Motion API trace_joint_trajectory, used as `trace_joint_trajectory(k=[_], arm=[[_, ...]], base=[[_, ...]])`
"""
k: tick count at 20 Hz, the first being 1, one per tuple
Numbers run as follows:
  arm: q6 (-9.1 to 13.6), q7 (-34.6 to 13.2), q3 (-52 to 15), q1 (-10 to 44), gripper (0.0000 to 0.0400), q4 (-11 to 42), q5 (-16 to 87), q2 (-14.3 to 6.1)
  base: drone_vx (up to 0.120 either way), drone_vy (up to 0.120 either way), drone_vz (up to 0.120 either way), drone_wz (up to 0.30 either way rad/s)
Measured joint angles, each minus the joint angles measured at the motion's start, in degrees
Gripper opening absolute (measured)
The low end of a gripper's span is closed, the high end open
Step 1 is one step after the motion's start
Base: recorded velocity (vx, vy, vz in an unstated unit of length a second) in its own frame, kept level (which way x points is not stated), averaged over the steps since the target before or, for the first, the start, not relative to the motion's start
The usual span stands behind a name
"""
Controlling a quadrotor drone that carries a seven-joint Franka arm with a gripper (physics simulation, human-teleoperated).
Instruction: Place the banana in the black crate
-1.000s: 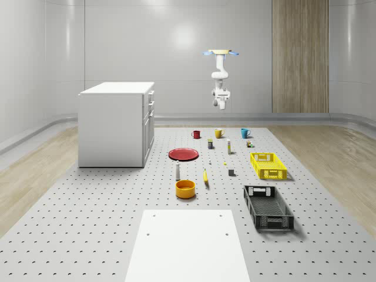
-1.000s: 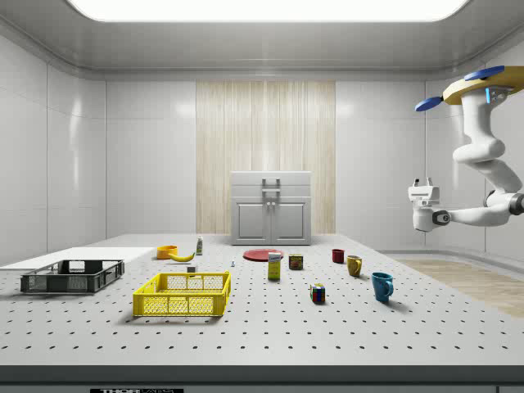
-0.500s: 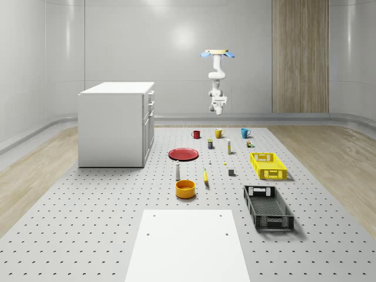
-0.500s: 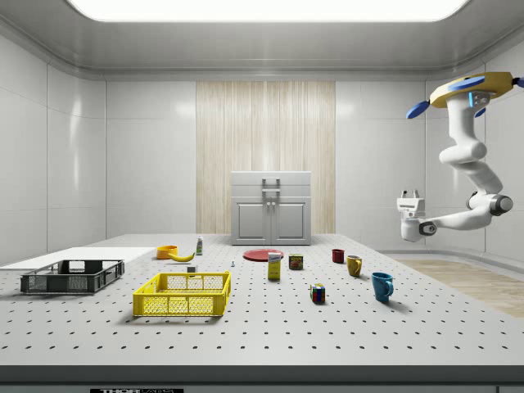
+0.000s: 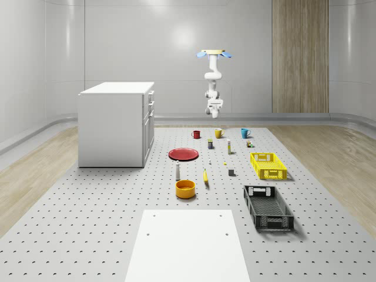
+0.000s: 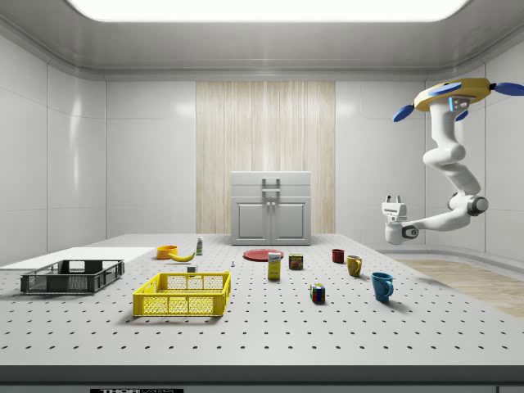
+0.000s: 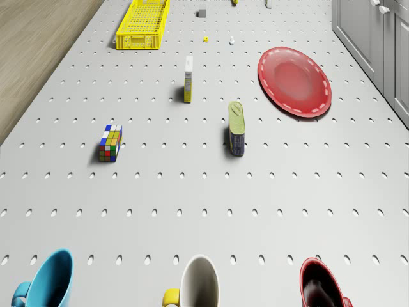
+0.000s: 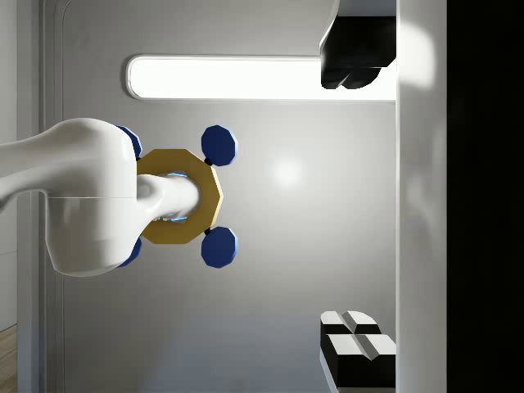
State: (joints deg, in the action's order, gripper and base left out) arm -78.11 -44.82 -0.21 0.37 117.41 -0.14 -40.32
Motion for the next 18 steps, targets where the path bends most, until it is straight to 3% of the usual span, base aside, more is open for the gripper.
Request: trace_joint_trajectory(k=[18], arm=[[-0.37, 0.04, -0.12, 0.13, 0.04, -0.17, 0.04, -0.24]], base=[[0.12, -0.12, 0.0, 0.0]])
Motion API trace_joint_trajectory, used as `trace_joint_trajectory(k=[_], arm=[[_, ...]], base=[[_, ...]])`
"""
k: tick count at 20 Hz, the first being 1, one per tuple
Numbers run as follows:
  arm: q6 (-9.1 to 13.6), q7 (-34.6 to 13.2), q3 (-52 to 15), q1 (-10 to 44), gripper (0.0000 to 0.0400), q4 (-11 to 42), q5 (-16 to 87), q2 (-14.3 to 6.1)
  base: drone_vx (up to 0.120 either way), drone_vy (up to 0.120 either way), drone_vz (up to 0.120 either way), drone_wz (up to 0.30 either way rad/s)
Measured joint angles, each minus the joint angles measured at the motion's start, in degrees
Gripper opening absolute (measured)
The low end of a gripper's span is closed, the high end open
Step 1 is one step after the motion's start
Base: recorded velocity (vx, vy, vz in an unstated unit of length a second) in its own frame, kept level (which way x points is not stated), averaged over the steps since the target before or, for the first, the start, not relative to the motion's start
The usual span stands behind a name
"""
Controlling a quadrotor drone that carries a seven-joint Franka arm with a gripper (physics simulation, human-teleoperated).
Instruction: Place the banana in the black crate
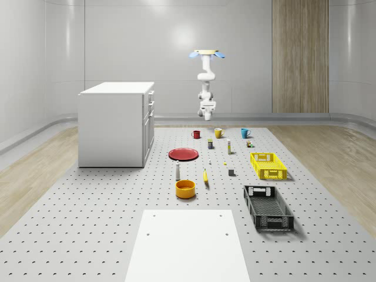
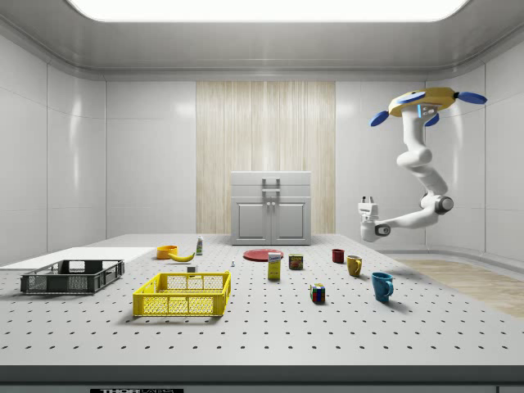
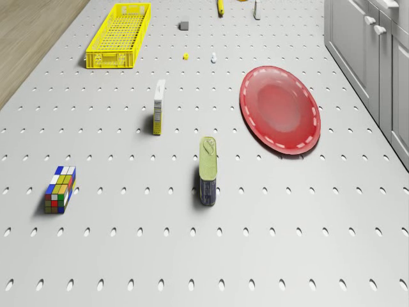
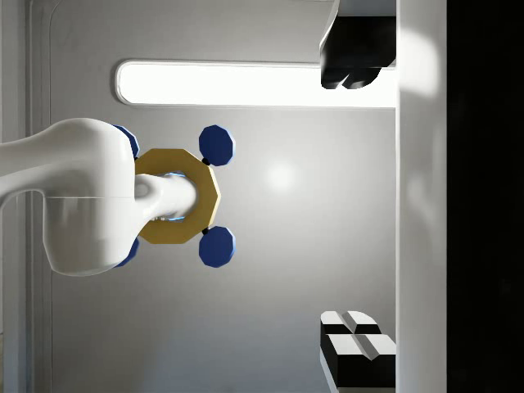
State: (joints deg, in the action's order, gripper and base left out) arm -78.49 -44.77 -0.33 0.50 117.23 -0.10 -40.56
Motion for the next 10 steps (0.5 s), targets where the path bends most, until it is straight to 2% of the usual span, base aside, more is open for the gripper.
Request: trace_joint_trajectory(k=[10], arm=[[-0.43, -0.03, -0.3, 0.12, 0.04, 0.29, 0.38, -0.3]], base=[[0.12, -0.12, 0.0, 0.0]])
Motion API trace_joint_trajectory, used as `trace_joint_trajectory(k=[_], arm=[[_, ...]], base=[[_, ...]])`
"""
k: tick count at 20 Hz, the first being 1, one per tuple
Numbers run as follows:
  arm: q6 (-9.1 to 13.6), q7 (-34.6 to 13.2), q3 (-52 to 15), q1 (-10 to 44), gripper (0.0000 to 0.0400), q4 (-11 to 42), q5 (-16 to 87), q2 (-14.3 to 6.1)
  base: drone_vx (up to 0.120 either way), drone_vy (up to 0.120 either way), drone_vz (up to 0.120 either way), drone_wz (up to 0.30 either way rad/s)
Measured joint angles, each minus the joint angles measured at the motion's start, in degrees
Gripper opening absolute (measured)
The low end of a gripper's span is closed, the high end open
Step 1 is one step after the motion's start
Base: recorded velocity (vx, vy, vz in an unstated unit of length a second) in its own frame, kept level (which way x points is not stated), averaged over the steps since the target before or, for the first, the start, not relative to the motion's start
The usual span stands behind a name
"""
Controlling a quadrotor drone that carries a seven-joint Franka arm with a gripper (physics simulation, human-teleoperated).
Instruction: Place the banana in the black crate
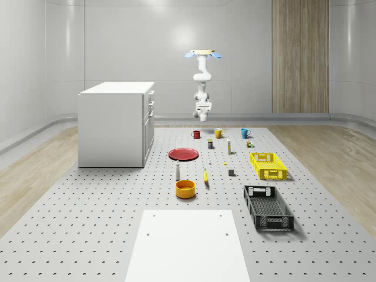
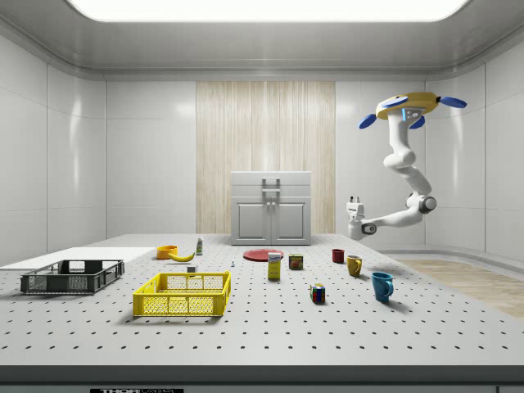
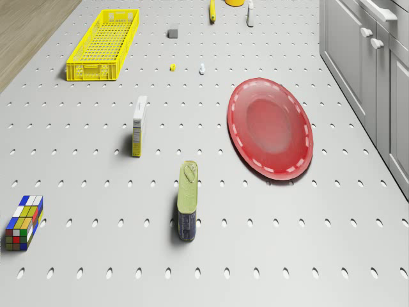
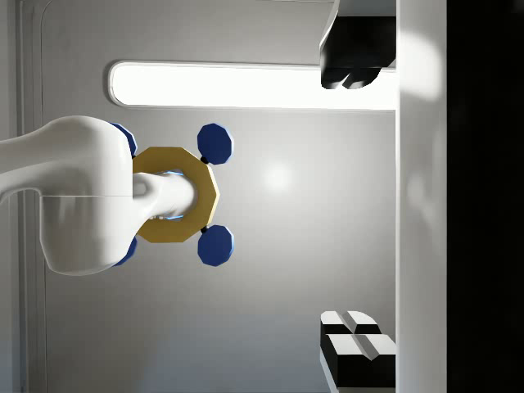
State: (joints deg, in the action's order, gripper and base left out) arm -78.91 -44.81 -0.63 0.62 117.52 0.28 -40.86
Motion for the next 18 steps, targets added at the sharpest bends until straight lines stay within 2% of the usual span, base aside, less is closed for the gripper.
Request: trace_joint_trajectory(k=[7, 13, 18], arm=[[-0.31, -0.14, -0.79, 0.25, 0.04, 0.22, 1.1, -0.22], [-0.59, -0.5, -2.78, 0.86, 0.04, 0.51, 3.88, -0.43], [-0.91, -1.28, -6.87, 2.13, 0.04, 1.22, 9.65, -0.72]], base=[[0.12, -0.114, 0.0, 0.0], [0.12, 0.0, 0.0, 0.0], [0.12, 0.0, 0.0, 0.0]])
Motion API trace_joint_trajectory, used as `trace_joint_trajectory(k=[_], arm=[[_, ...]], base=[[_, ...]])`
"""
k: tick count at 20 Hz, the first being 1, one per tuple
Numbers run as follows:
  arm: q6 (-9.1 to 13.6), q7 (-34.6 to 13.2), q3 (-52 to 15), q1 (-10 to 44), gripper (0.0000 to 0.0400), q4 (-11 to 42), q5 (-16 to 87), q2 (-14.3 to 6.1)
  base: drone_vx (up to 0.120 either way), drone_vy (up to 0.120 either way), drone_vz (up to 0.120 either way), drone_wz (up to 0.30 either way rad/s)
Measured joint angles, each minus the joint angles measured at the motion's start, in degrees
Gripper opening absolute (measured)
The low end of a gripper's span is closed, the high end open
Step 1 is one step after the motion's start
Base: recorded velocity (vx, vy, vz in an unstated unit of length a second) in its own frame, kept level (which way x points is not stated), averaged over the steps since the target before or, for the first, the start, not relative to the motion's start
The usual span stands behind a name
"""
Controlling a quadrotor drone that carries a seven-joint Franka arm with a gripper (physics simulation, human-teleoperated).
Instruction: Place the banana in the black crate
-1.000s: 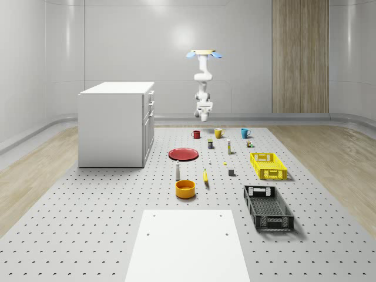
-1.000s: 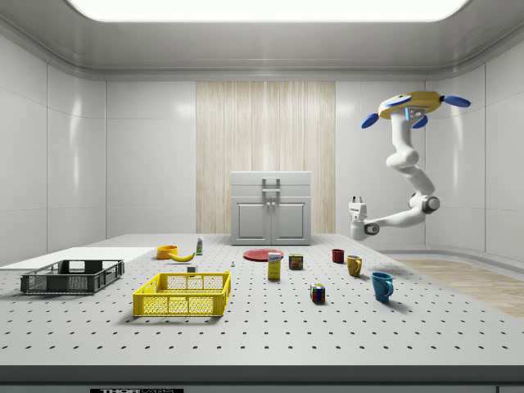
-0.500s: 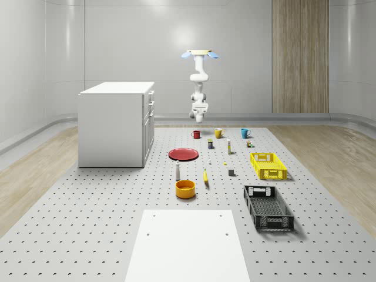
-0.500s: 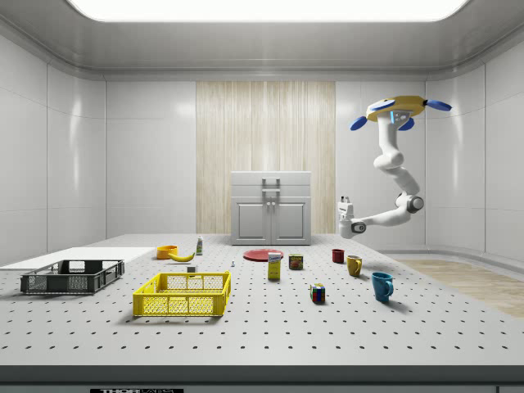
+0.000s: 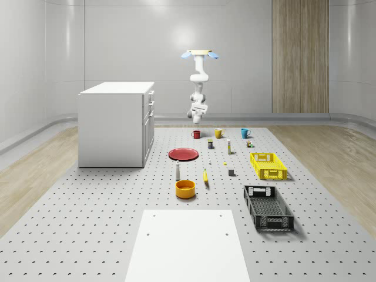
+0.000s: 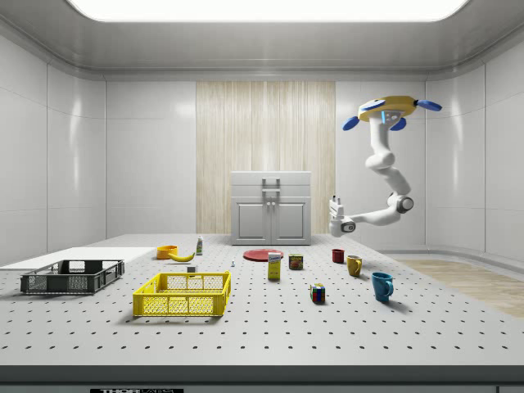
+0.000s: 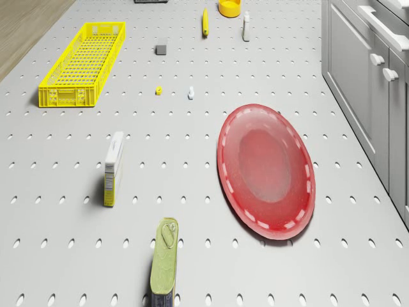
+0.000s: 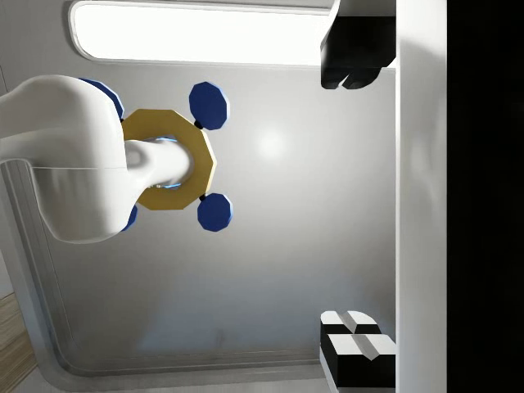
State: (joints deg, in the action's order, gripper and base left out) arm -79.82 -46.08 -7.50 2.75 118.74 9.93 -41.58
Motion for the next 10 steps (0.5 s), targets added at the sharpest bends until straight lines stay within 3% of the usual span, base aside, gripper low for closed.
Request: trace_joint_trajectory(k=[7, 10], arm=[[-1.03, -3.29, -14.59, 4.82, 0.04, 5.83, 21.17, -1.46], [-1.79, -6.77, -24.97, 8.92, 0.04, 13.47, 37.56, -3.18]], base=[[0.12, 0.0, 0.0, 0.0], [0.12, 0.0, -0.12, 0.0]])
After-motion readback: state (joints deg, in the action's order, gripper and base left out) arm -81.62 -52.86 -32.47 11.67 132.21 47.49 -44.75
